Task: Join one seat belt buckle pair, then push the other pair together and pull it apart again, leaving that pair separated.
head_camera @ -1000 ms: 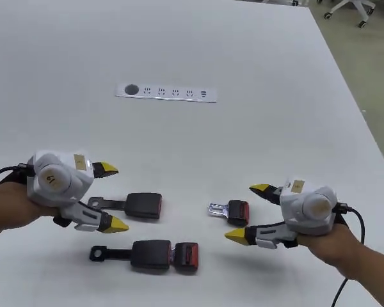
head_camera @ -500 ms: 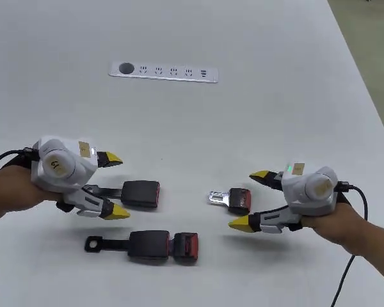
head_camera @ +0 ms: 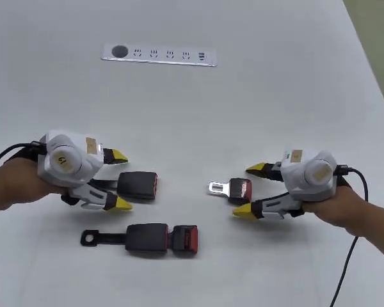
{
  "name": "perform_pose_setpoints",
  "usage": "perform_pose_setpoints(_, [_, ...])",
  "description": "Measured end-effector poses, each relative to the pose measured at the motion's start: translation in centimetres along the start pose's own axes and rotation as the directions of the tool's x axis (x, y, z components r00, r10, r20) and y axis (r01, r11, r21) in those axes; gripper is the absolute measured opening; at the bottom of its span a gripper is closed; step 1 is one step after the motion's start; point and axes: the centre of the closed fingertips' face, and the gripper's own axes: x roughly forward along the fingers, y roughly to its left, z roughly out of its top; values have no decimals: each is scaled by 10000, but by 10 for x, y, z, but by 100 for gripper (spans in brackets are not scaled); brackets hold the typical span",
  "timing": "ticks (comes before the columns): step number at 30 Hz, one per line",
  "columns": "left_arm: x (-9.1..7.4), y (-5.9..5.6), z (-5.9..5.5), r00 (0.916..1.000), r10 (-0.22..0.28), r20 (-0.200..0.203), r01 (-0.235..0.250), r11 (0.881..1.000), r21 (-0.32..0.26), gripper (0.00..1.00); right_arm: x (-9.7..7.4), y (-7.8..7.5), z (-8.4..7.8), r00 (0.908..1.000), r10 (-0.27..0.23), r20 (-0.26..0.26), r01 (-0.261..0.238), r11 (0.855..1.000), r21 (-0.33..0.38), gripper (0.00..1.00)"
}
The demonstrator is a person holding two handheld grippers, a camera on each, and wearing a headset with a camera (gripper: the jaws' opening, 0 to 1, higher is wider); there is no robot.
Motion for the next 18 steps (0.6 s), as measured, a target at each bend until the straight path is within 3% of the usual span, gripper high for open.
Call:
perform_pose_setpoints(3, [3, -4, 2, 9998, -167, 145, 170, 9996, -203, 55, 1, 0, -3, 9997, 149, -173, -158, 9986, -506, 50])
perform_pose_setpoints(6, [5, -3, -2, 9998, -200, 22, 200, 9998, -17, 54, 1, 3, -4, 9992, 328, -237, -338, 9983, -472, 49])
perform_pose_setpoints(12, [6, -3, 1, 9993, -346, 160, 345, 9994, 98, 53, 2, 8, -2, 9979, 533, -361, -559, 9957, -741, 42])
perform_pose_setpoints(16, [5, -5, 1, 9989, -429, 167, 426, 9990, 166, 39, 2, 5, -6, 9966, 463, -687, -553, 9893, -1353, 34])
perform_pose_setpoints(18, [5, -6, 3, 9986, -510, 164, 505, 9983, 287, 36, 0, 7, -6, 9964, 533, -660, -617, 9893, -1323, 34])
